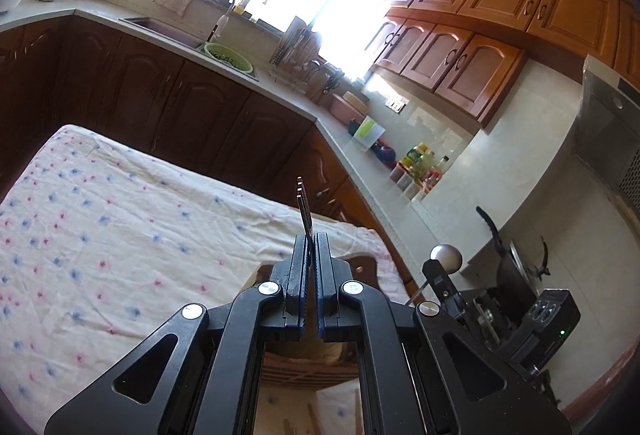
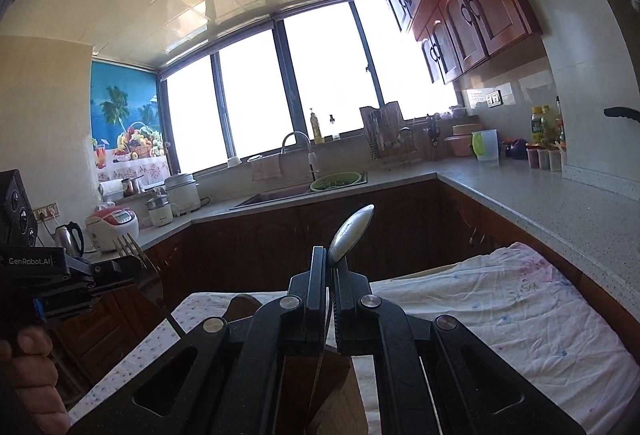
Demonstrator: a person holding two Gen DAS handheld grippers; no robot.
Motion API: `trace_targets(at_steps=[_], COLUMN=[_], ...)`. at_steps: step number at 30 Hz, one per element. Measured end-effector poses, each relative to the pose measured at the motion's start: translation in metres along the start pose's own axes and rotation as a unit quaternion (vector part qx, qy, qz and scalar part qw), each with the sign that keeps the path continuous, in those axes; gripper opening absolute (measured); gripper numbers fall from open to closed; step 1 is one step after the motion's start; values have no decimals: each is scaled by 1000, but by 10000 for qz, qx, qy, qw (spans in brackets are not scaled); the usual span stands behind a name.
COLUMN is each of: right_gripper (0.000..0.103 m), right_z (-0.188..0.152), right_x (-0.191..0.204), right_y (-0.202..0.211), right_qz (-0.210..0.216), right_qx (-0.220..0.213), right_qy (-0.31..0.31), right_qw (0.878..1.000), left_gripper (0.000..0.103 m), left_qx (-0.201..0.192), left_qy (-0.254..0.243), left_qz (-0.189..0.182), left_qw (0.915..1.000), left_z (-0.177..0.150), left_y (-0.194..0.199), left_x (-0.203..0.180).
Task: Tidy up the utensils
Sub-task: 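Lift the fork with the left tool while the right tool carries the spoon over the wooden holder, then open the left tool over the holder while the right tool releases the spoon into it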
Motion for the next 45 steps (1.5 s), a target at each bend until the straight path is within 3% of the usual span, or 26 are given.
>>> trace_targets(at_steps=[9,20,23,24,27,29,31,35,37,45], right_gripper=[3,3,8,9,24,45,49,76,85,90], right_z=[-42,-45,-44,-42,-33,-23,-11,6,8,-22], right_x=[-10,-8,-10,-11,-17,-19,-19,-17,-15,-9], right_y=[-10,-10,-9,-7,3,13,25,49,62,115], right_qz=[158,209,230,194,215,231,238,259,304,300], right_qx=[688,820,852,854,743,582,429,248,205,460], right_qy=[-327,-451,-583,-634,-875,-1021,-1097,-1194,-1251,-1358], right_qw=[9970,9954,9944,9941,9932,9928,9928,9922,9915,9892], left_gripper=[3,3,16,26,42,51,61,74,80,80], left_qx=[367,437,462,450,297,202,75,-100,-119,123], left_qy=[22,17,38,40,36,0,-29,-54,-49,7], left_qz=[221,318,251,265,267,300,352,547,667,917], left_qw=[9991,9985,9986,9986,9992,9993,9993,9984,9977,9957], left_z=[-28,-26,-25,-25,-21,-19,-19,-26,-34,-82], left_y=[-21,-20,-15,-11,4,15,29,53,63,89], left_x=[17,15,13,13,10,9,8,11,15,27])
Point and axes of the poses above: each gripper's, at about its wrist camera, not at the fingertips, and y roughly against the way its jaws point, x to its left, z to its top, the point moved 10 cm from there along -y, roughly the way its jaws point, and after that the axes turned 12 degrees about z, right-handed, at the moved point
